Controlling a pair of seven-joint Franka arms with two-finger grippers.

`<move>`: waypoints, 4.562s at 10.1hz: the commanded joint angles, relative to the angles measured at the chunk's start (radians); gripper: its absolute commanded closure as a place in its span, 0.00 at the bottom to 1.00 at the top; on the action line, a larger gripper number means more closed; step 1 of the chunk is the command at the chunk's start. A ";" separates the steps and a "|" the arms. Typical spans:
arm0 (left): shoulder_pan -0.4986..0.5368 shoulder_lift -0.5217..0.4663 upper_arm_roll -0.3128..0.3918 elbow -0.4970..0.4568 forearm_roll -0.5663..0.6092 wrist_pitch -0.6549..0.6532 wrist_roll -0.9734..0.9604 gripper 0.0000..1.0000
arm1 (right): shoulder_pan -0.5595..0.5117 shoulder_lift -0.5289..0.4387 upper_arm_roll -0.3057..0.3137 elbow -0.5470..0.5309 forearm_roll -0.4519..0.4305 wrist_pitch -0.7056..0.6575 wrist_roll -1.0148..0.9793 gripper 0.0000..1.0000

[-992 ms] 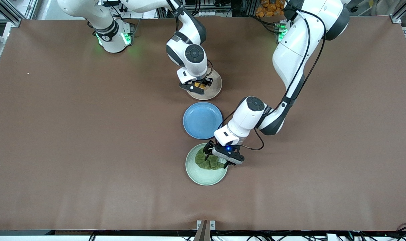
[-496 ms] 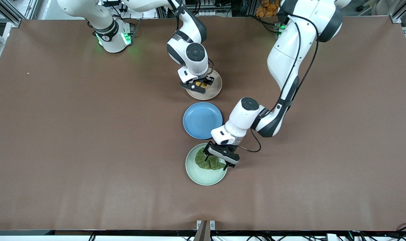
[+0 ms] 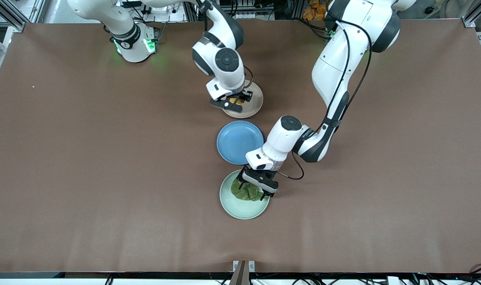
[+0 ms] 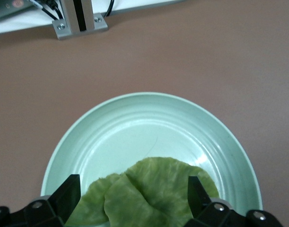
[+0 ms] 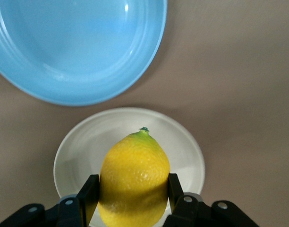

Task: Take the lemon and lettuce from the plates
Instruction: 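Close the right gripper on the lemon while the left gripper grasps lettuce, then lift the lemon off the cream plate with the right gripper, then lower the lemon onto the table while the left gripper lifts lettuce, then open the right gripper while the left gripper lowers the lettuce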

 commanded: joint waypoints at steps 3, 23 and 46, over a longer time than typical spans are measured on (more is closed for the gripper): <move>-0.018 0.033 0.014 0.030 0.017 0.010 -0.003 0.06 | -0.237 -0.086 0.007 0.051 0.018 -0.148 -0.309 1.00; -0.050 -0.054 0.045 -0.010 0.020 -0.214 -0.029 1.00 | -0.781 0.095 -0.010 0.064 -0.091 -0.164 -0.730 1.00; 0.436 -0.304 0.006 -0.098 -0.236 -1.100 0.342 0.42 | -0.807 -0.318 0.010 0.369 -0.272 -0.564 -1.009 0.00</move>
